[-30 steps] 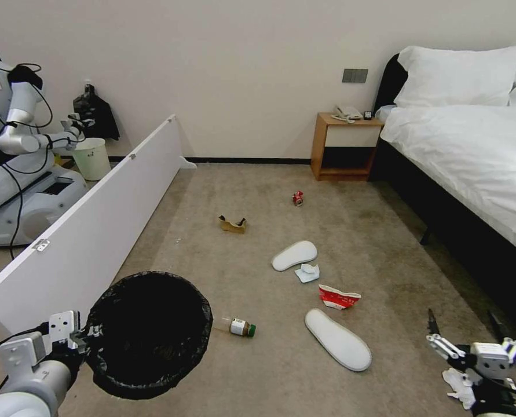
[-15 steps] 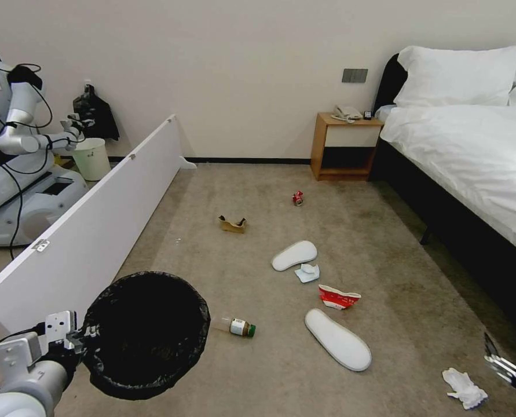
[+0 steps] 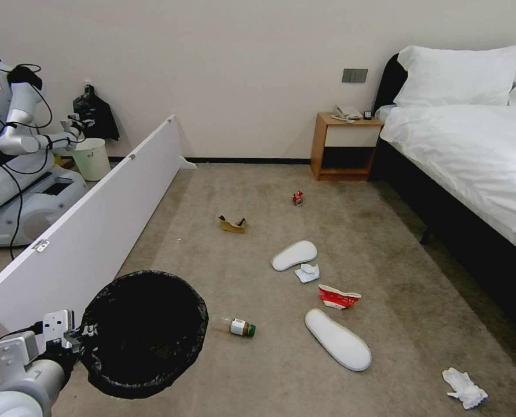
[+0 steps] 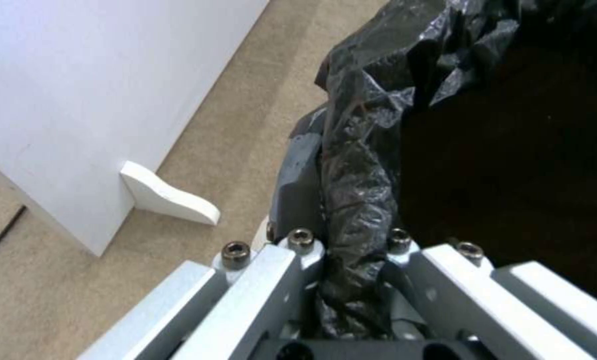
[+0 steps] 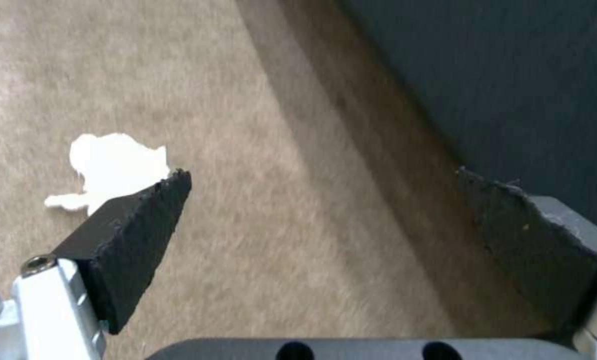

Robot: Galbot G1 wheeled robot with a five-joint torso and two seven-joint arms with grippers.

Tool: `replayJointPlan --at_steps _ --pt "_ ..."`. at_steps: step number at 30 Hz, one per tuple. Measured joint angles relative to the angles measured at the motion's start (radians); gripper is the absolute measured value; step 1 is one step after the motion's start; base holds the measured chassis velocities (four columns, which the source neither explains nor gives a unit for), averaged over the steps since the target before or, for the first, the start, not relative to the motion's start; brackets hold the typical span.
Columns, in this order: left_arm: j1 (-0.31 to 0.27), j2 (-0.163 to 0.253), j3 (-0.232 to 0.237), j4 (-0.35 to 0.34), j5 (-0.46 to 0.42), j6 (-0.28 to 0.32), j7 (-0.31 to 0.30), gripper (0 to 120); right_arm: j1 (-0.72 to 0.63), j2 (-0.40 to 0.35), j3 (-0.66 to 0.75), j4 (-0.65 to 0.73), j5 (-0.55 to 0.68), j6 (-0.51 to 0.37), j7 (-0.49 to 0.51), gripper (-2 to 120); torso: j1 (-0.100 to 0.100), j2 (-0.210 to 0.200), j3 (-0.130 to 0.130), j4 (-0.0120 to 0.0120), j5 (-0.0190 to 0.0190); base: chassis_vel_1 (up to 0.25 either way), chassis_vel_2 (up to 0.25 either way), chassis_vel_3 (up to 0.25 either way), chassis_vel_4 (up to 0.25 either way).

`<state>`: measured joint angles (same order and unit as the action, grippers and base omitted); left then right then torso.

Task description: Pick up the trash bin, then pick up the garbage from the floor and place it into the trash bin.

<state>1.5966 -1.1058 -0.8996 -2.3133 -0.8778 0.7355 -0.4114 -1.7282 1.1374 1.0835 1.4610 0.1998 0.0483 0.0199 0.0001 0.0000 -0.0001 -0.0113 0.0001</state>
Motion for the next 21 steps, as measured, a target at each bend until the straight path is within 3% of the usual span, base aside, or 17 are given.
replayJointPlan --at_steps 6,21 --pt "0.008 -0.001 -0.005 -0.008 0.003 0.0 -0.004 3 0.079 0.03 -0.031 -0.109 0.008 0.045 -0.049 100 0.0 0.0 0.0 0.0003 0.0 0.0 0.0 0.0 0.0" --pt "0.014 -0.004 -0.006 -0.018 0.01 0.0 -0.009 3 0.16 0.056 -0.083 -0.149 0.029 0.073 -0.115 100 0.0 0.0 0.0 0.0002 -0.0002 0.0 0.0 0.0 0.0"
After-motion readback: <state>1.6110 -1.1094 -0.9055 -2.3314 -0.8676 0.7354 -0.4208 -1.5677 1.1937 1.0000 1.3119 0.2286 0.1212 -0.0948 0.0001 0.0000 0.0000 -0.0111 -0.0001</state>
